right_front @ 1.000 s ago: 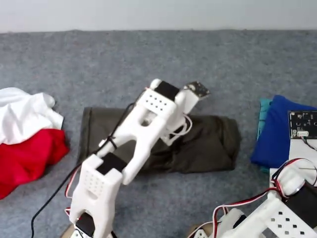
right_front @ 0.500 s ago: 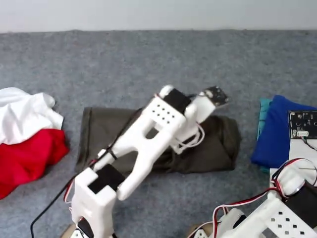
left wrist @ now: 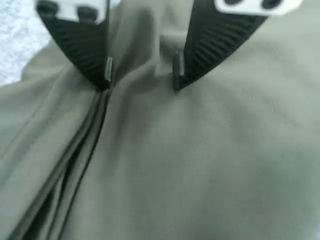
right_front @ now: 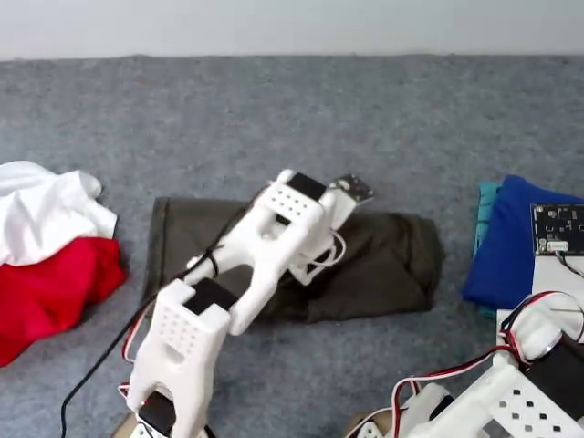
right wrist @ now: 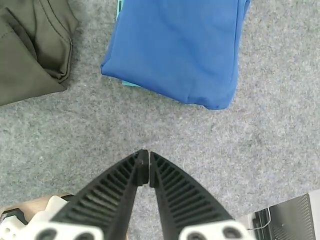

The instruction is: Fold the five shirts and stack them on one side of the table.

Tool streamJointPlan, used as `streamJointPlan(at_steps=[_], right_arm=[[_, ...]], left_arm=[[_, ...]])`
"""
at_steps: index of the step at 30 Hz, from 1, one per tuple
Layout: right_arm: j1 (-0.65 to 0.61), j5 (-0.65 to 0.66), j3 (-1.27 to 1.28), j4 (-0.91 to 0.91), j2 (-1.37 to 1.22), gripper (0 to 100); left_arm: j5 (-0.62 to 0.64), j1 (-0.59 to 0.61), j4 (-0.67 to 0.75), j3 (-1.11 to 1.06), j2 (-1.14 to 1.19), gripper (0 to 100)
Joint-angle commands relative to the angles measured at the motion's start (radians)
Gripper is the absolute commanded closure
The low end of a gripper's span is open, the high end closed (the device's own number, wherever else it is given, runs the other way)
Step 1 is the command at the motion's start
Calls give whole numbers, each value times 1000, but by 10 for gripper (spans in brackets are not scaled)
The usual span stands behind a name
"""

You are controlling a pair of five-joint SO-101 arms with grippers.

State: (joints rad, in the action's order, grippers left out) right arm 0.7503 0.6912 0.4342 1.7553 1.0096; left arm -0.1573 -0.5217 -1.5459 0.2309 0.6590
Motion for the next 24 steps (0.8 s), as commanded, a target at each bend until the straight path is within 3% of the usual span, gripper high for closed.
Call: streamJointPlan(at_steps=[1, 8, 16, 20, 24], right_arm=[[8, 3, -17, 38, 4, 987], [8, 3, -17, 38, 4, 988], [12, 3, -17, 38, 5, 988], [12, 3, -17, 38, 5, 988], [10, 3, -17, 38, 4, 988]], left_arm=[[0, 12, -3, 45, 3, 837], [3, 8, -201, 278, 3, 870], [91, 64, -209, 314, -152, 866], [120, 173, -207, 239, -264, 847], [153, 376, -206, 142, -358, 794]])
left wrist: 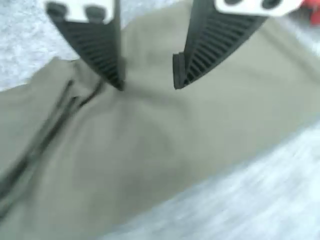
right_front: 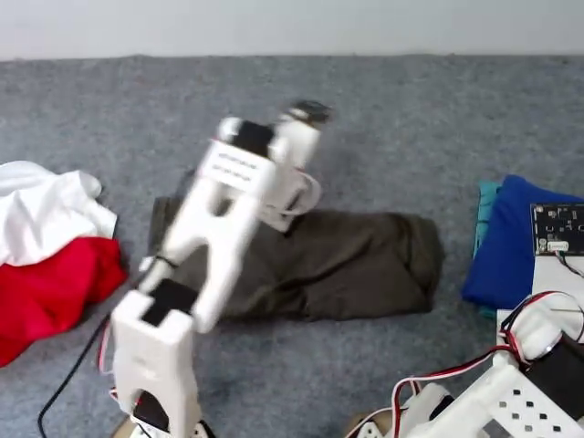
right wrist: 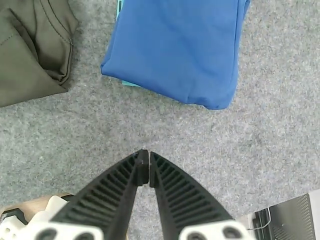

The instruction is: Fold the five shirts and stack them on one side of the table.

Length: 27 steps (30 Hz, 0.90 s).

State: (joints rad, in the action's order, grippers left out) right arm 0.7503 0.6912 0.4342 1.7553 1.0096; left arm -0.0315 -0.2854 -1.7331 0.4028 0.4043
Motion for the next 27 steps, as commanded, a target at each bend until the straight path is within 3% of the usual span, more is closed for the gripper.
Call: streamJointPlan(at_steps=[1, 5, 10, 22, 27], right_arm=[[8, 2, -17, 38, 4, 988], [7, 2, -17, 38, 4, 987], [7, 2, -17, 38, 4, 987], [10, 2, -17, 38, 7, 988], [12, 2, -17, 38, 12, 988]], left_arm=[[32, 196, -17, -48, -118, 791], [-2, 400, 38, -142, -149, 786], [-98, 540, 152, -266, -147, 785], [-161, 565, 462, -638, -144, 759], [-157, 566, 459, -613, -69, 761]])
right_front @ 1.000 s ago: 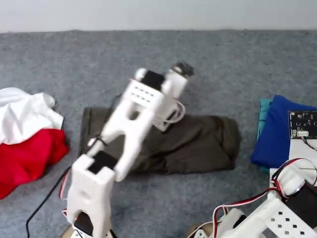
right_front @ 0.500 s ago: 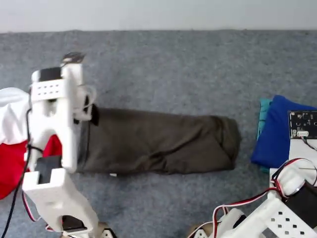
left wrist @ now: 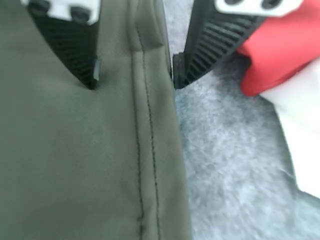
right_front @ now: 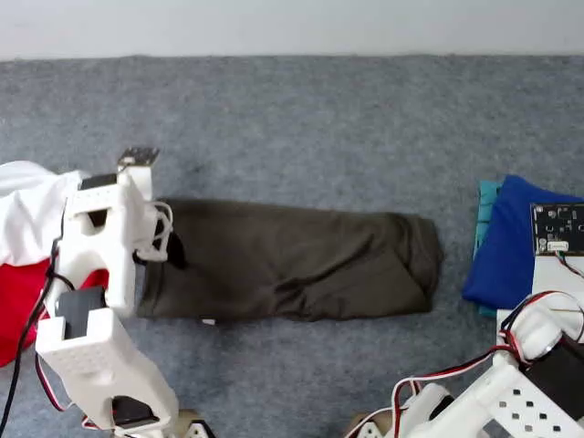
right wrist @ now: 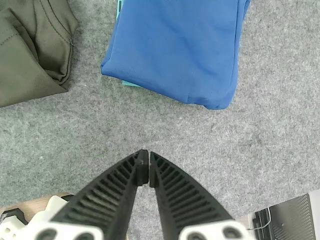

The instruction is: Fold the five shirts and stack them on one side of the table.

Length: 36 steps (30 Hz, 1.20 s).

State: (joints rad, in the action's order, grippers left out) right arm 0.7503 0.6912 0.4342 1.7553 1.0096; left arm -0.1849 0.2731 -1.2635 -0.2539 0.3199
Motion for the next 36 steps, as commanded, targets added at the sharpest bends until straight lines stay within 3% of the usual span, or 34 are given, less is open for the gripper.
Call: streamJointPlan(at_steps=[1, 5, 10, 18, 26, 36], right_arm=[[12, 2, -17, 38, 12, 988], [10, 2, -17, 38, 12, 988], [12, 2, -17, 38, 12, 988], [12, 2, -17, 38, 12, 989], [12, 2, -17, 38, 8, 989], [12, 2, 25, 38, 13, 989]], left_arm=[[-3, 8, -29, 70, 34, 761], [-8, 8, -101, 180, 144, 801], [-54, -9, -193, 297, 247, 983], [-60, -21, -250, 298, 146, 987], [18, -216, -417, 298, -103, 987], [75, -516, -465, 305, -233, 987]])
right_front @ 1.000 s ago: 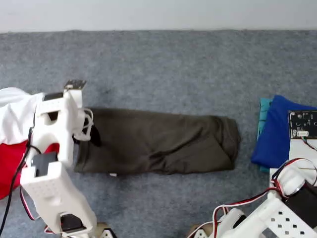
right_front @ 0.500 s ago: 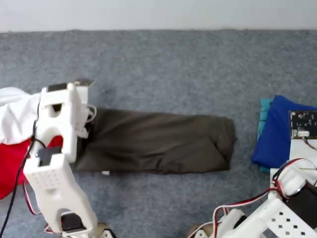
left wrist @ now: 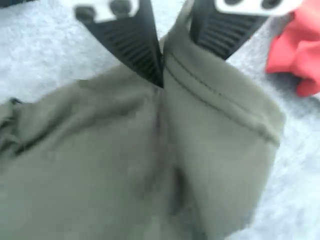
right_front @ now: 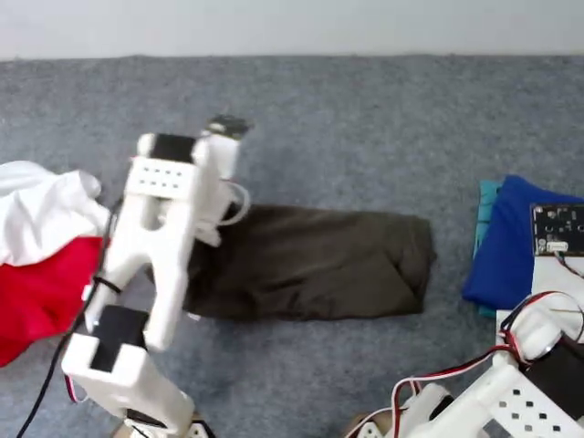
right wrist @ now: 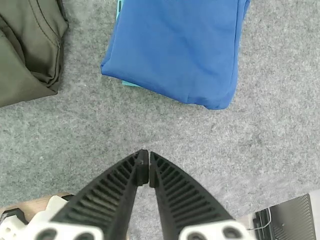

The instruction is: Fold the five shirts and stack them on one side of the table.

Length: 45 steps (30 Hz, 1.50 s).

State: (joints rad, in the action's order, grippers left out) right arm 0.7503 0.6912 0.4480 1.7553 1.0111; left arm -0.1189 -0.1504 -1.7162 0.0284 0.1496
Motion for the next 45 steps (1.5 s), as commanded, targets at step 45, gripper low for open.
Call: streamJointPlan(at_steps=[45], right_arm=[[13, 2, 57, 39, 12, 989]], left_arm=[[181, -621, -40, 989, 555, 804]])
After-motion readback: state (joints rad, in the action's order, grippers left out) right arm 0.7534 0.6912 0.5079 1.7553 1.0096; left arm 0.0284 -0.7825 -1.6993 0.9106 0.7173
